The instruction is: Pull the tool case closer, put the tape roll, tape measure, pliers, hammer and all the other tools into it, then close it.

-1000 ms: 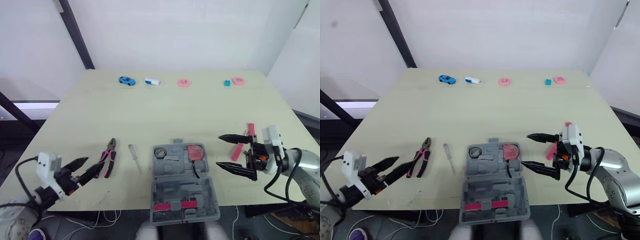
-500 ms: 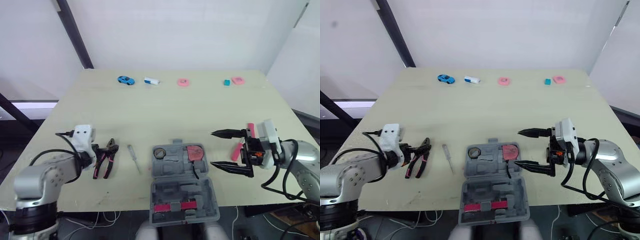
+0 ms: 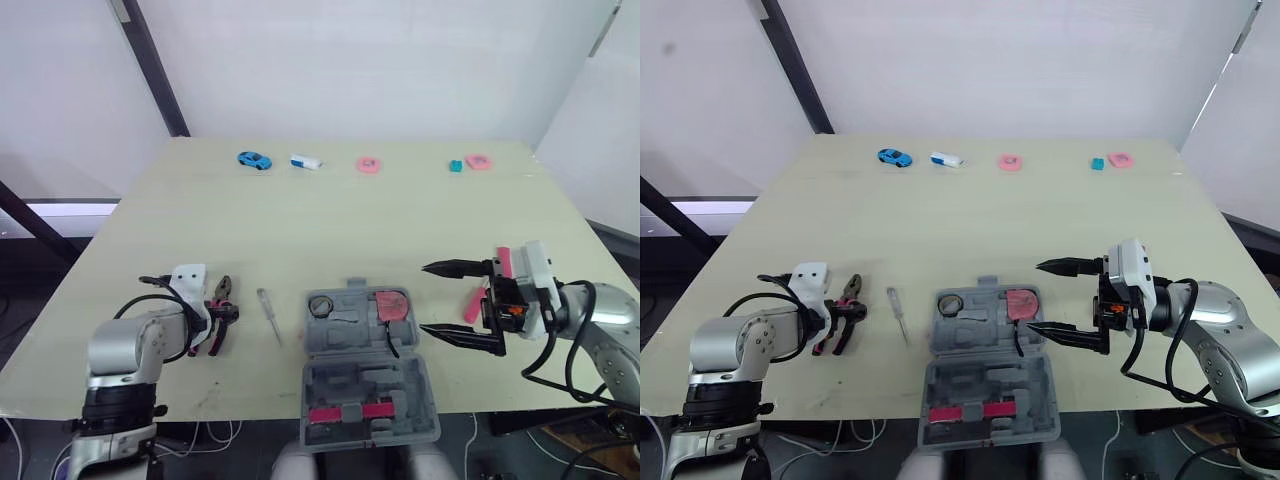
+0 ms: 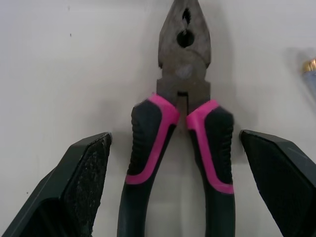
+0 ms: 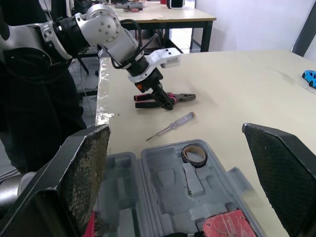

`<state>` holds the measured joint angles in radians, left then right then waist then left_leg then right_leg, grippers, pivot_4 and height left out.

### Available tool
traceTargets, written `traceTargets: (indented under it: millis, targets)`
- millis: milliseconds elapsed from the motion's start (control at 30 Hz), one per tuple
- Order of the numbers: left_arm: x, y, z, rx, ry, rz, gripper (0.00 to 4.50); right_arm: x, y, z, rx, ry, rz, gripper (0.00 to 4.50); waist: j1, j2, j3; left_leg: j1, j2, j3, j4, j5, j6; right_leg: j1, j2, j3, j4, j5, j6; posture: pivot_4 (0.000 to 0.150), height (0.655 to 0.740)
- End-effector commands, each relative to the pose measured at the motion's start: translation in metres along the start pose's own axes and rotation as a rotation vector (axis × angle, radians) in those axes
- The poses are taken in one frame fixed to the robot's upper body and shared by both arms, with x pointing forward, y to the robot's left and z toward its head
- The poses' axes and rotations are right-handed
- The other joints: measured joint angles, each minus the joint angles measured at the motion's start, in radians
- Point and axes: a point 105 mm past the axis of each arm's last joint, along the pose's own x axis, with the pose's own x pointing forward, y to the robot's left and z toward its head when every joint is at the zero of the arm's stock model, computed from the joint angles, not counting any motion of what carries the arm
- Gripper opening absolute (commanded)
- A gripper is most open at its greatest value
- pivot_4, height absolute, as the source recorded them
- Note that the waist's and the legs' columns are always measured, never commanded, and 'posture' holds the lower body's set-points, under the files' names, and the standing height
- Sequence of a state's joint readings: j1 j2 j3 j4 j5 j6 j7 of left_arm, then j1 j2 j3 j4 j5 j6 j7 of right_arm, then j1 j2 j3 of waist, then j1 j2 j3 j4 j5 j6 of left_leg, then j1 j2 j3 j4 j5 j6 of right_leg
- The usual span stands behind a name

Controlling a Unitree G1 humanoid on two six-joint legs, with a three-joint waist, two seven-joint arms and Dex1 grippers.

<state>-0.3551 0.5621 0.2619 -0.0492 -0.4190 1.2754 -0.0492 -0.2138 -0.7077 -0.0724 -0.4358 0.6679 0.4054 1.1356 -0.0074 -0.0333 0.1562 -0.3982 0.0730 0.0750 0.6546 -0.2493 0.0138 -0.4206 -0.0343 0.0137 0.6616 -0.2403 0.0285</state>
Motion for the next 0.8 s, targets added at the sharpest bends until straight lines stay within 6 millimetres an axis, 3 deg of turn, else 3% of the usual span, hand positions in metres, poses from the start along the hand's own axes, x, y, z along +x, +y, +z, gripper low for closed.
traceTargets:
  millis: [33, 133, 300, 533, 667, 800]
  targets:
    - [0.006, -0.004, 0.004, 0.007, -0.01, -0.007, 4.42, 0.001, 0.003, 0.007, -0.055, 0.001, 0.014, 4.5, 0.001, 0.0, 0.0, 0.0, 0.0, 0.0, 0.0, 0.0, 0.0, 0.0, 0.0, 0.0, 0.0, 0.0, 0.0, 0.15, 0.74]
    - [0.009, -0.006, -0.001, -0.003, 0.02, -0.02, 4.42, 0.0, 0.002, 0.007, -0.059, 0.01, 0.014, 4.5, 0.002, 0.0, 0.0, 0.0, 0.0, 0.0, 0.0, 0.0, 0.0, 0.001, 0.0, 0.0, 0.0, 0.0, 0.0, 0.15, 0.74]
    - [0.01, -0.009, -0.016, -0.041, 0.063, -0.026, 2.4, -0.001, 0.002, 0.006, -0.06, 0.015, 0.012, 4.5, 0.001, 0.001, -0.001, 0.002, 0.0, 0.0, 0.0, 0.0, 0.0, 0.002, 0.0, 0.0, 0.0, 0.0, 0.0, 0.15, 0.74]
    - [0.009, -0.005, -0.018, -0.062, 0.043, -0.017, 2.41, -0.001, 0.002, 0.004, -0.054, 0.024, 0.015, 4.5, -0.001, 0.002, -0.001, 0.002, 0.0, 0.0, 0.0, 0.0, 0.0, 0.002, 0.0, 0.0, 0.0, 0.0, 0.0, 0.15, 0.74]
    - [-0.013, -0.012, 0.001, 0.0, -0.085, -0.181, 2.41, 0.003, -0.007, 0.009, -0.057, 0.006, -0.04, 4.5, -0.008, 0.002, -0.001, 0.002, 0.0, 0.0, 0.0, 0.0, 0.0, 0.002, 0.0, 0.001, 0.0, 0.0, 0.0, 0.15, 0.74]
    - [-0.039, -0.015, 0.017, 0.214, -0.158, -0.291, 2.41, 0.015, -0.023, 0.011, -0.096, 0.045, -0.114, 4.5, -0.006, 0.0, 0.0, 0.001, 0.0, 0.0, 0.0, 0.0, 0.0, 0.001, 0.0, 0.0, 0.0, 0.0, 0.0, 0.15, 0.74]
